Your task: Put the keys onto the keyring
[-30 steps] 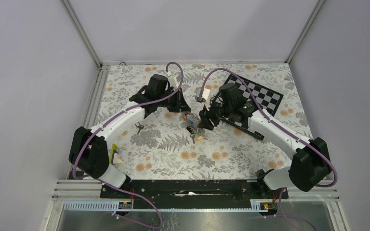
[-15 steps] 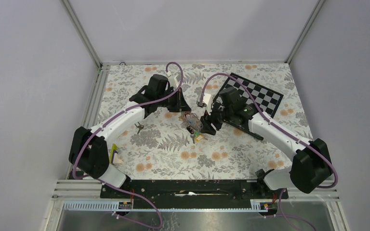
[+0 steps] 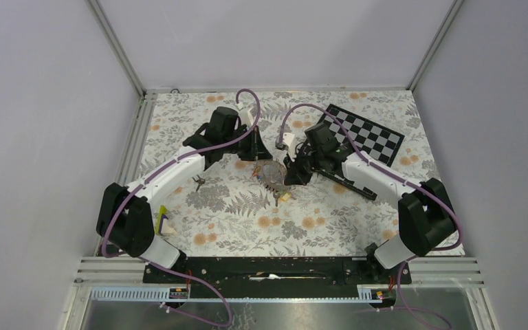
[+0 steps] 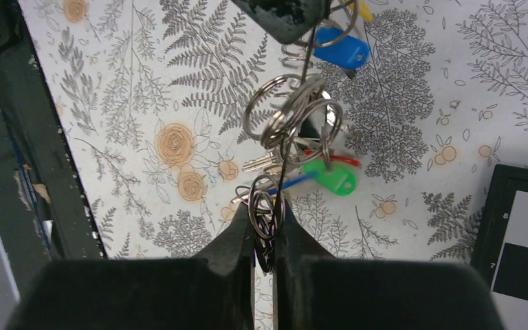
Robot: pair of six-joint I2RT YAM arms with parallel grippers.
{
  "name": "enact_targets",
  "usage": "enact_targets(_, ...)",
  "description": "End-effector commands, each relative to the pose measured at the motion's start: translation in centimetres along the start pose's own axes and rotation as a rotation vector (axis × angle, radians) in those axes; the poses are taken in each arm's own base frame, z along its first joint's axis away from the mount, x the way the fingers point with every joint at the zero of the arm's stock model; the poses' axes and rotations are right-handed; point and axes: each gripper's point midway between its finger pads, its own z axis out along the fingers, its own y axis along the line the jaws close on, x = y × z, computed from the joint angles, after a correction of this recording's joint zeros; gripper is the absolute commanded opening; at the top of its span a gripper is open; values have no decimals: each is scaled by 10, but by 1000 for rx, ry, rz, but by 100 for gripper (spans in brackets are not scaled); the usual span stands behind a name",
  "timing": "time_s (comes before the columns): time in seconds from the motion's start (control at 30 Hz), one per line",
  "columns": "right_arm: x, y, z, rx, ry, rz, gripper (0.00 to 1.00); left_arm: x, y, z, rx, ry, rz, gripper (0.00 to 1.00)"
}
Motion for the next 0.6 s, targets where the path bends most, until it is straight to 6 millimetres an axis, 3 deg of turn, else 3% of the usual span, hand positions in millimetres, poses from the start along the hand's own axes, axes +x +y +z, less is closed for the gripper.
enact_targets(0.0,-29,12,-14,-69,-111,-44,0,-18,-24,-17,69,-87,131,0)
enact_targets(0.03,-26,17,-15,-95,-118,-39,0,-18,-24,-18,71,-88,159,1)
enact_targets(0.2,-6,34,-19,-159,-116,-10,0,-13,-17,-22,72,-86,353,27)
enact_targets(0.43,9,39,-25,-161,-117,-19,0,-1,0,-34,63,-51,513,64)
enact_targets(0.57,9,39,-29,-153,-129,-41,0,9,2,-38,100,-17,542,72)
